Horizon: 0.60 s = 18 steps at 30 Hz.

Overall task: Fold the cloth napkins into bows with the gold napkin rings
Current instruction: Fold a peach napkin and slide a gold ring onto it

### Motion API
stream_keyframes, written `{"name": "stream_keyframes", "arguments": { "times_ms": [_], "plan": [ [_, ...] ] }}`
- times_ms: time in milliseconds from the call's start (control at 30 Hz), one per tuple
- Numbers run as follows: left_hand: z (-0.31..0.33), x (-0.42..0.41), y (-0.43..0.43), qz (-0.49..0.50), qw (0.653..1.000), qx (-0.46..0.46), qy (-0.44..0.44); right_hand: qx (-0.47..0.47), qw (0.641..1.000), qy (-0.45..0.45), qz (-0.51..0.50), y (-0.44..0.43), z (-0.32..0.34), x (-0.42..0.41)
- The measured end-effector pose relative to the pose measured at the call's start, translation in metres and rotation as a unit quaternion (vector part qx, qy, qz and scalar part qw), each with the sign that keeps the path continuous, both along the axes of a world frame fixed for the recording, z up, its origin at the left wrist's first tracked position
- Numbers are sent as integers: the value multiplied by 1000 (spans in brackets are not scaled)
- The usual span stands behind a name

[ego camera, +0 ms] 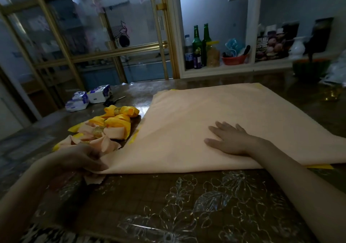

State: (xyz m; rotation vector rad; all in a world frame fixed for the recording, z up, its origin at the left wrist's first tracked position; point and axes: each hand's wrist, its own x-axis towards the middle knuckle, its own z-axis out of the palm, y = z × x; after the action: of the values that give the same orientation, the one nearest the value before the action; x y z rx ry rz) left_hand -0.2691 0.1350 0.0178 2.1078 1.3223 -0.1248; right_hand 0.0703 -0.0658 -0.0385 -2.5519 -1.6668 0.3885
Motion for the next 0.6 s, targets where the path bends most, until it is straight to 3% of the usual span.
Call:
{"name": "stream_keyframes", "arguments": {
  "times_ms": [167, 400, 500, 600],
  "plan": [
    [3, 0, -2, -45, 998, -38, 37, -48, 999, 4, 3, -4, 10, -3],
    [0, -4, 1, -38, 998, -57, 14, 16, 1000, 9, 10, 1, -3, 2],
    [-4, -4, 2, -49, 998, -8, 48, 55, 998, 5, 6, 2, -6, -2],
    [-3, -3, -3, -51, 985, 74, 151, 58, 998, -6, 5, 2, -6, -1]
  ]
}}
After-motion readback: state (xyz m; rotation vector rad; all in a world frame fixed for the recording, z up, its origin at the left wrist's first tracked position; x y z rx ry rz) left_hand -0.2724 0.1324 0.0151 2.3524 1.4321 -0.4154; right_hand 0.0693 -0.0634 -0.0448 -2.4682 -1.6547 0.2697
